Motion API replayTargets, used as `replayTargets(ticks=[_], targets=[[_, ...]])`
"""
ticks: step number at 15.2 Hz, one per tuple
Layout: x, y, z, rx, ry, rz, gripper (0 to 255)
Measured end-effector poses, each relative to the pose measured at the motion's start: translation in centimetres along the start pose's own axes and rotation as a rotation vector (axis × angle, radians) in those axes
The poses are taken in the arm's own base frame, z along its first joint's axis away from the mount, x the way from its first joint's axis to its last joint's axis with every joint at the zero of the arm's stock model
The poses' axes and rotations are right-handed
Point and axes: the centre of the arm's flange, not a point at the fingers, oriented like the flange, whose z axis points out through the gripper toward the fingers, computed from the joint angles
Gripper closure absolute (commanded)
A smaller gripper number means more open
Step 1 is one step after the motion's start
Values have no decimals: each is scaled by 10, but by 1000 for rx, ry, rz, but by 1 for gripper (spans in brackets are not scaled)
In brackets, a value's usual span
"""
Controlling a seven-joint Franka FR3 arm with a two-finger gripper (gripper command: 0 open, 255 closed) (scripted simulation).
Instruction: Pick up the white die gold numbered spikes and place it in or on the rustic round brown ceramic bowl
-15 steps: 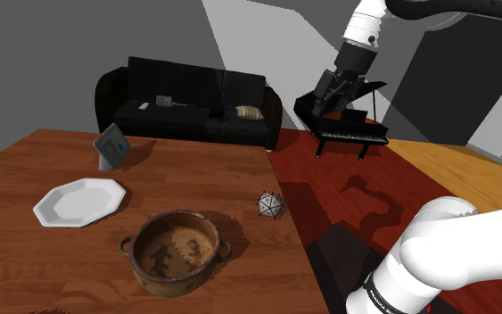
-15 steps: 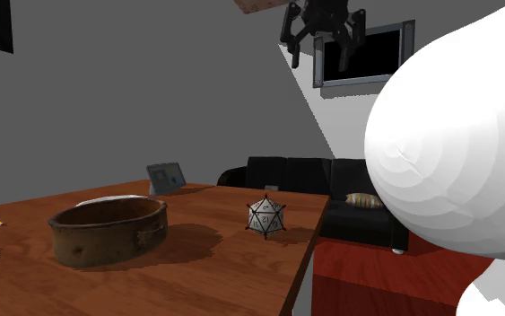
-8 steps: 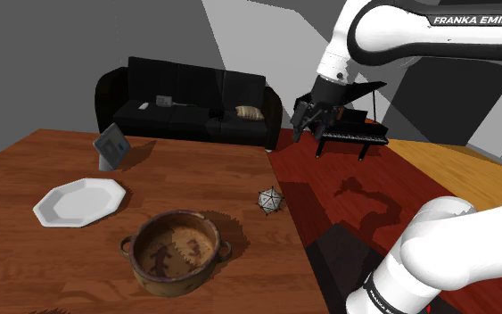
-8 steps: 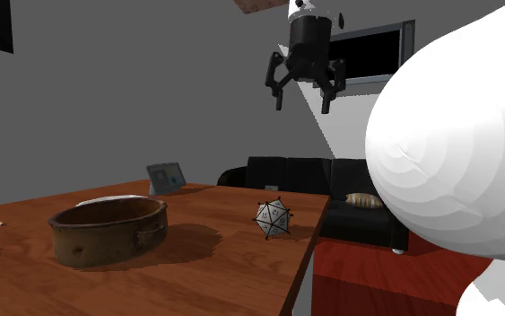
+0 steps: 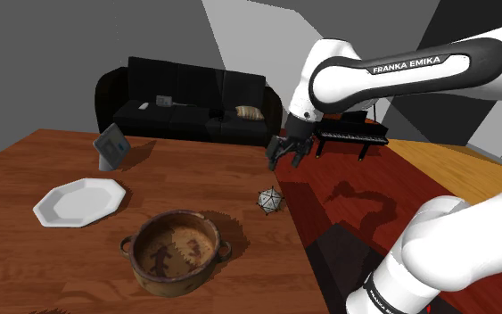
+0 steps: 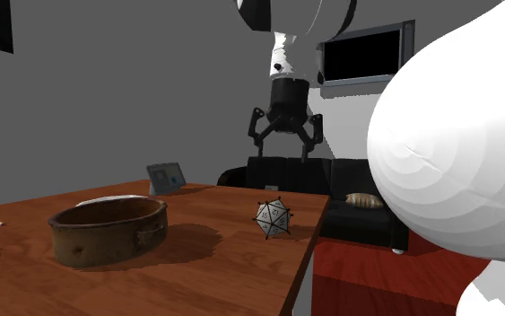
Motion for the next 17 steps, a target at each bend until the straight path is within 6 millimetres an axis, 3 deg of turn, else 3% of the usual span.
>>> replayTargets(ticks=[4,8,13,17], targets=[[9,-14,51,14,-20,20,0],[13,-16,79,19,-26,28,0],[11,-17,105,20,-26,29,0],[12,-17,108,20,-24,29,0]])
